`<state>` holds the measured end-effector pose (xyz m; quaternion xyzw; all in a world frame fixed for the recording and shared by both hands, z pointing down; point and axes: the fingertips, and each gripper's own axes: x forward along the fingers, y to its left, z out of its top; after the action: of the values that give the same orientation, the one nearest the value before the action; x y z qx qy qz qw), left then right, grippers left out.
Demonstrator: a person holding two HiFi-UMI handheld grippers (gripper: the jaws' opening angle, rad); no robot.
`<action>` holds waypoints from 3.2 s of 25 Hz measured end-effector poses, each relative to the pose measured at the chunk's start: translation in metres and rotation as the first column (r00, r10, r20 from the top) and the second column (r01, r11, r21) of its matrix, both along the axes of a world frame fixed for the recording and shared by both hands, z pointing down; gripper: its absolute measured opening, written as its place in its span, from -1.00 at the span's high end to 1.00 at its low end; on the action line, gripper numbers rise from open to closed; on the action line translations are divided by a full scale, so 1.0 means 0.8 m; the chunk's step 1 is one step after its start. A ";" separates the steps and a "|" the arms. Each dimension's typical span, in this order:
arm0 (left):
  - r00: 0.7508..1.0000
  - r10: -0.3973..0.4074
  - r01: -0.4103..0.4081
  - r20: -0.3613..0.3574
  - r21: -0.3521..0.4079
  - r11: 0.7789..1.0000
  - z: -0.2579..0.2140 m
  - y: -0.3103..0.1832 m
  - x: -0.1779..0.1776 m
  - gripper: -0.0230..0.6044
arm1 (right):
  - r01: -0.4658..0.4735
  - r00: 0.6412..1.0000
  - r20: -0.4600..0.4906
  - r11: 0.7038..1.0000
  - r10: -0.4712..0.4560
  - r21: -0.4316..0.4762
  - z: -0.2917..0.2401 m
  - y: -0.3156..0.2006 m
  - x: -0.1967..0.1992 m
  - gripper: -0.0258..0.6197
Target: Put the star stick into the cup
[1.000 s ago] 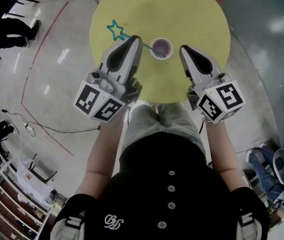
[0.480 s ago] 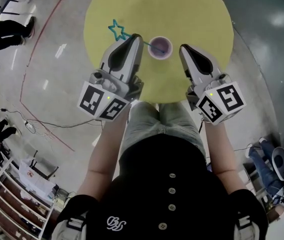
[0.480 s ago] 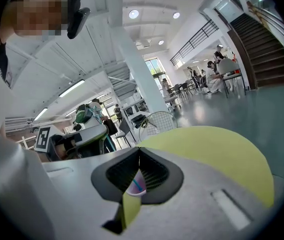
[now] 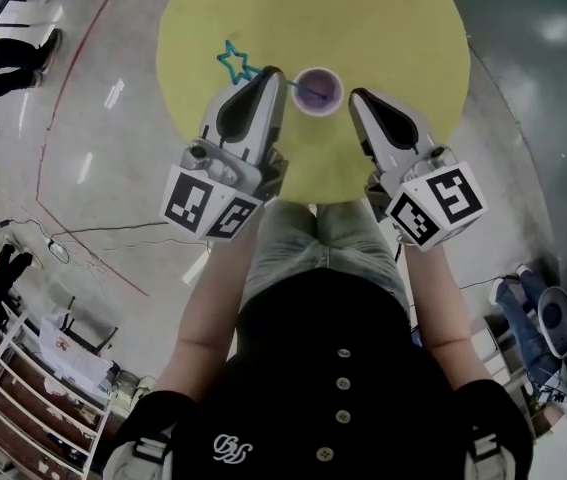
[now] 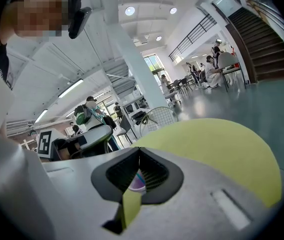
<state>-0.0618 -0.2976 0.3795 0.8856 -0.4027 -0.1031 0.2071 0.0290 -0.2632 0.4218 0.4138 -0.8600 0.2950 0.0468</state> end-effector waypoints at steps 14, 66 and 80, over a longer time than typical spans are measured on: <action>0.999 0.001 -0.001 0.045 -0.017 1.000 0.037 -0.013 0.001 0.88 | 0.008 1.000 0.011 0.999 -0.008 -0.045 0.026 -0.006 -0.004 0.91; 0.998 0.026 -0.023 0.058 -0.062 0.998 -0.005 0.044 -0.025 0.31 | -0.008 0.999 0.047 0.999 0.006 0.052 -0.042 0.041 -0.027 0.91; 0.993 0.114 -0.114 0.023 0.015 0.993 -0.059 0.092 -0.025 0.40 | 0.080 0.997 -0.011 0.985 -0.079 0.151 -0.095 0.066 -0.055 0.91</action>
<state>-0.0818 -0.2238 0.3323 0.9099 -0.3529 -0.0847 0.2009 -0.0151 -0.2105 0.3461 0.3822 -0.8957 0.2255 0.0293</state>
